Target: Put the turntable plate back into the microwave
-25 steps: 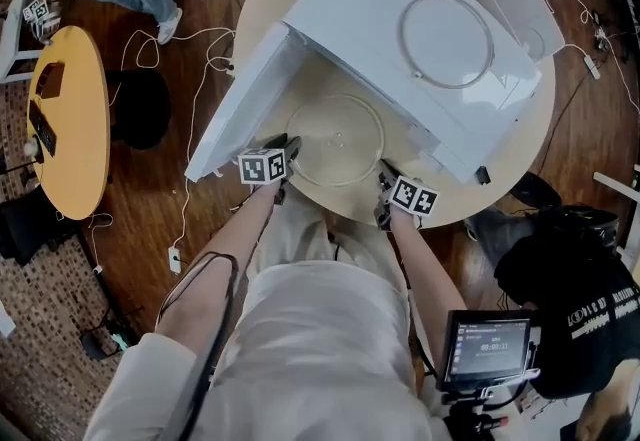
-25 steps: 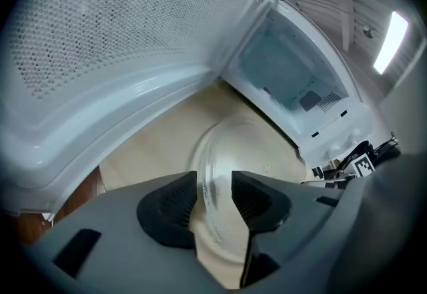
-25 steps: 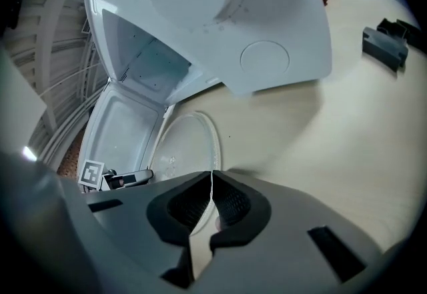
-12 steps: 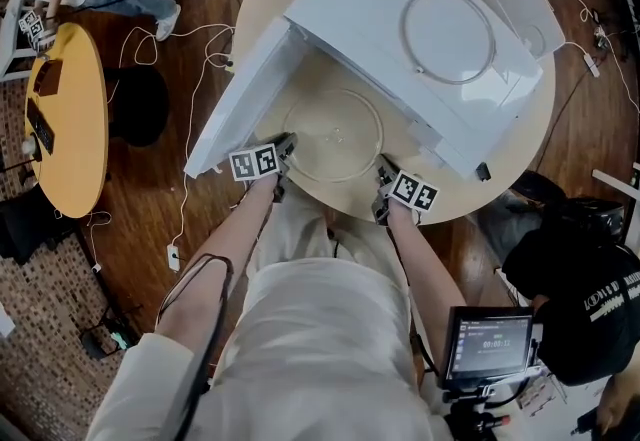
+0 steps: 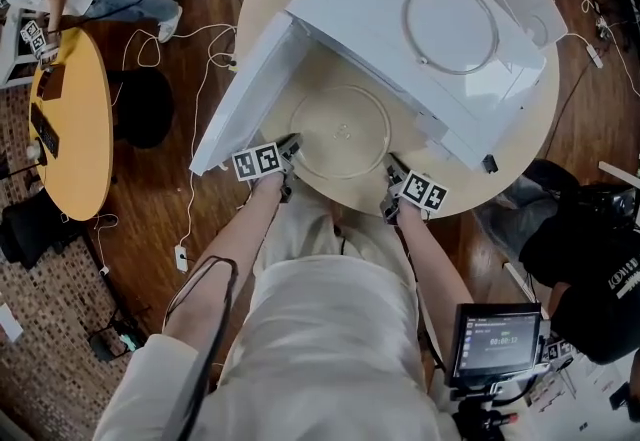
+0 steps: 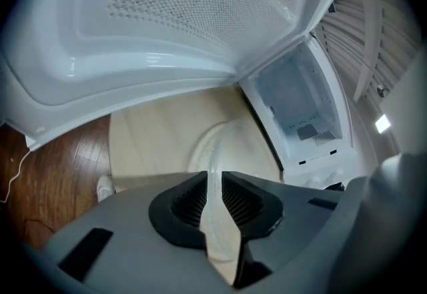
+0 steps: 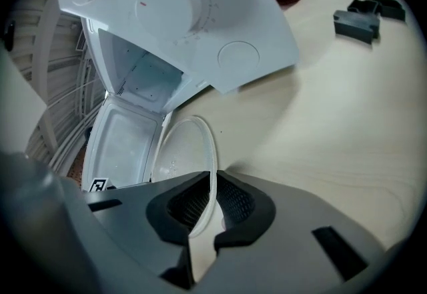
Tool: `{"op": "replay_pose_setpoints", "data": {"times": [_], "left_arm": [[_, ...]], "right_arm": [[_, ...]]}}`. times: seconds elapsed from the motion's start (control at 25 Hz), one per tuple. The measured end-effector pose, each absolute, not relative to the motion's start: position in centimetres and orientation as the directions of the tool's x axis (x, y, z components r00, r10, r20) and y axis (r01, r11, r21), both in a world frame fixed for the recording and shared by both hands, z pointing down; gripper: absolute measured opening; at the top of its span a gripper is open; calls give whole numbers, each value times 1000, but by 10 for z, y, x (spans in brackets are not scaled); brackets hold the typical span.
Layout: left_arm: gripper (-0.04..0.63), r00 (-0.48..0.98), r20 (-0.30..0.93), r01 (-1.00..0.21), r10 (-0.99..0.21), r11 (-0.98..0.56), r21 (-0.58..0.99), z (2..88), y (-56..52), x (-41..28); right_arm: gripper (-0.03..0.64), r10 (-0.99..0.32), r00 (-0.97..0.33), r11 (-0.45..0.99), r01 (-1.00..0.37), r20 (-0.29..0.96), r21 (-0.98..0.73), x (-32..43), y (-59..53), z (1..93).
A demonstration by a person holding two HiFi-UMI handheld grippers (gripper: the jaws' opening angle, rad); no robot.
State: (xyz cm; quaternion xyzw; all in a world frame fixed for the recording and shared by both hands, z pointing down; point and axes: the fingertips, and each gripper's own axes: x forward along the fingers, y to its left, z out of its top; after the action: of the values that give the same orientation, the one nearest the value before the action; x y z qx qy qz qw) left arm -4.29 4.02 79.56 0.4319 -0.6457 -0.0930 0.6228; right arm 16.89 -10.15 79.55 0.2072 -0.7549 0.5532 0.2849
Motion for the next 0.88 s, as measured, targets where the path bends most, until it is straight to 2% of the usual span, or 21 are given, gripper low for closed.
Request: {"op": "replay_pose_setpoints", "data": {"times": [0.08, 0.24, 0.56, 0.88], "left_arm": [[72, 159, 705, -404, -691, 606, 685, 792, 40, -38], [57, 172, 657, -309, -734, 593, 743, 785, 35, -28], [45, 204, 588, -154, -782, 568, 808, 776, 25, -10], [38, 215, 550, -109, -807, 539, 835, 767, 28, 2]], "right_arm": [[14, 12, -762, 270, -621, 648, -736, 172, -94, 795], [71, 13, -797, 162, -594, 603, -788, 178, -85, 795], [71, -50, -853, -46, -517, 519, -855, 180, -90, 798], [69, -68, -865, -46, -494, 496, -868, 178, -96, 796]]}}
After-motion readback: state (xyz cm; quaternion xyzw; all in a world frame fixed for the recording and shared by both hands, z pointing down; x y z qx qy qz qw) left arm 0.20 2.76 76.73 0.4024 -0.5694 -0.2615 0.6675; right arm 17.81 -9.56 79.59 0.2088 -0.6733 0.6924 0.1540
